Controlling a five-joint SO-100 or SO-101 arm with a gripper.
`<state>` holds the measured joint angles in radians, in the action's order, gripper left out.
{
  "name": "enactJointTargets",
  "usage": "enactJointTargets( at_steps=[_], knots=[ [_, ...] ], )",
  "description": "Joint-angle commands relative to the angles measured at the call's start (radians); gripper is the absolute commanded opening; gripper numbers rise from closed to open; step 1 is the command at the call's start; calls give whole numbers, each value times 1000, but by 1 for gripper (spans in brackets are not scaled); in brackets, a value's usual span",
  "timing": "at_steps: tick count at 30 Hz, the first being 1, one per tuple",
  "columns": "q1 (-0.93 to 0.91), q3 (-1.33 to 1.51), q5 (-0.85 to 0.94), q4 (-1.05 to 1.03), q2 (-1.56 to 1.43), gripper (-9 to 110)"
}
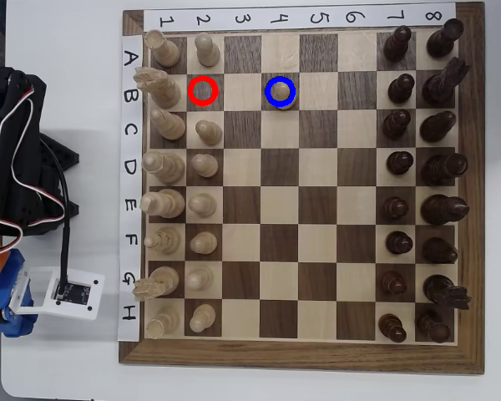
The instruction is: Move the piece to destination
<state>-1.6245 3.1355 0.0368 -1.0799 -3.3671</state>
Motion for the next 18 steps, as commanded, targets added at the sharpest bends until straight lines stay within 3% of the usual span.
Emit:
enactJointTargets(
  at_steps=[1,18],
  knots=[
    [8,-11,-35,-18,-60,0],
    [12,-12,-48,-23,-60,0]
  ],
)
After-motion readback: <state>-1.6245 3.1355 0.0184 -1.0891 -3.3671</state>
